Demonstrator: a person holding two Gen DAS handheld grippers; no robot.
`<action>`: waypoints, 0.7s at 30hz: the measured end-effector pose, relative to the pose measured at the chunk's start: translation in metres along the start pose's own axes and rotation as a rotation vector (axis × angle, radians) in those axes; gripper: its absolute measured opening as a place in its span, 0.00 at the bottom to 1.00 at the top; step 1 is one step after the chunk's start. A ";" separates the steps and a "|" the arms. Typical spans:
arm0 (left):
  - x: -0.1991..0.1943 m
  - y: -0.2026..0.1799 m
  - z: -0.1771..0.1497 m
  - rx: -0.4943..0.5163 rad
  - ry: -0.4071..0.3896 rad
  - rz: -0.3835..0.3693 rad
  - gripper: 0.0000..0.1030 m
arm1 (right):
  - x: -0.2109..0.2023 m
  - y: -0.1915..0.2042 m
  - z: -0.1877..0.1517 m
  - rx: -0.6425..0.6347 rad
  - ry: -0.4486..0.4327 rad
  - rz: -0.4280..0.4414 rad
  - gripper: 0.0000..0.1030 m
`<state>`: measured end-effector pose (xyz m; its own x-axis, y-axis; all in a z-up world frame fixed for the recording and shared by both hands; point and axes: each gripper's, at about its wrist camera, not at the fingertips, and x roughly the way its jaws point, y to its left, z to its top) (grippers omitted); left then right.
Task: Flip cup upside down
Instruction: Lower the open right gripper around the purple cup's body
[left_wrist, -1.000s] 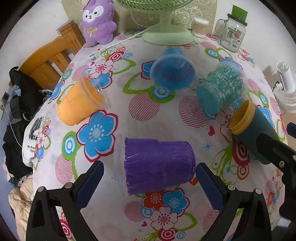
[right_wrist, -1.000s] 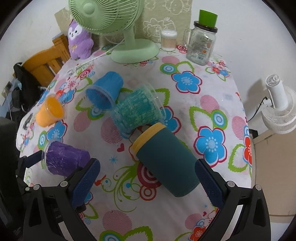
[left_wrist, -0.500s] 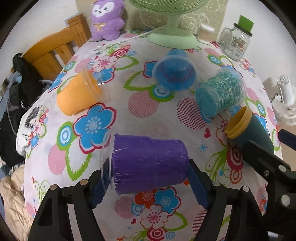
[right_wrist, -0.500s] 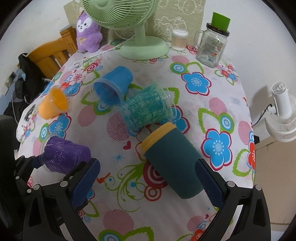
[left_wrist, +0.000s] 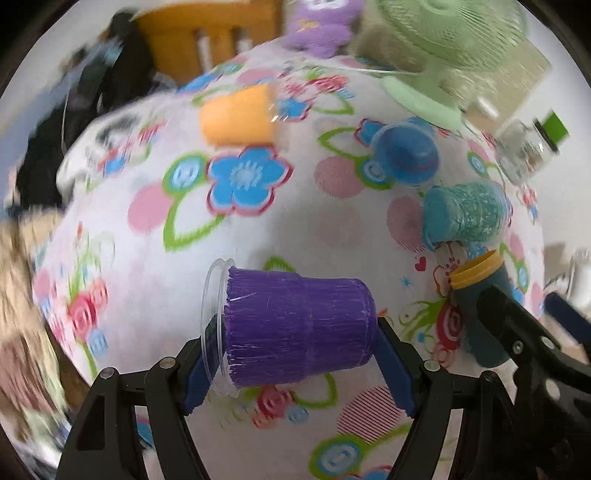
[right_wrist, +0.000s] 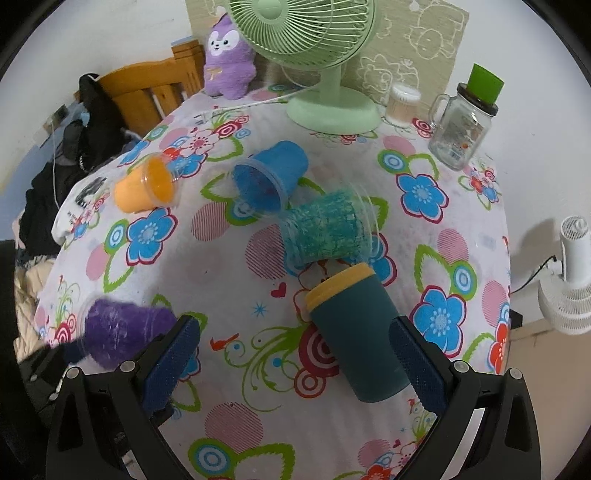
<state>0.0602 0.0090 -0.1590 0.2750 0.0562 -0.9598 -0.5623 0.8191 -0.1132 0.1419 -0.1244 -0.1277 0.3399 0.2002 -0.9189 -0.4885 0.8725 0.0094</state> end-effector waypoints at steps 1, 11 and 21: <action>0.000 0.002 -0.003 -0.029 0.015 -0.001 0.77 | 0.001 -0.001 -0.001 0.000 0.003 0.006 1.00; 0.001 -0.003 -0.015 -0.166 0.042 0.050 0.77 | 0.002 -0.022 -0.009 0.062 0.005 0.027 1.00; 0.003 -0.025 -0.010 -0.049 0.017 0.078 0.87 | 0.003 -0.041 -0.013 0.127 0.003 0.020 1.00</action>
<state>0.0668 -0.0172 -0.1613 0.2161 0.1089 -0.9703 -0.6194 0.7835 -0.0500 0.1525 -0.1658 -0.1357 0.3285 0.2164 -0.9194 -0.3894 0.9179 0.0769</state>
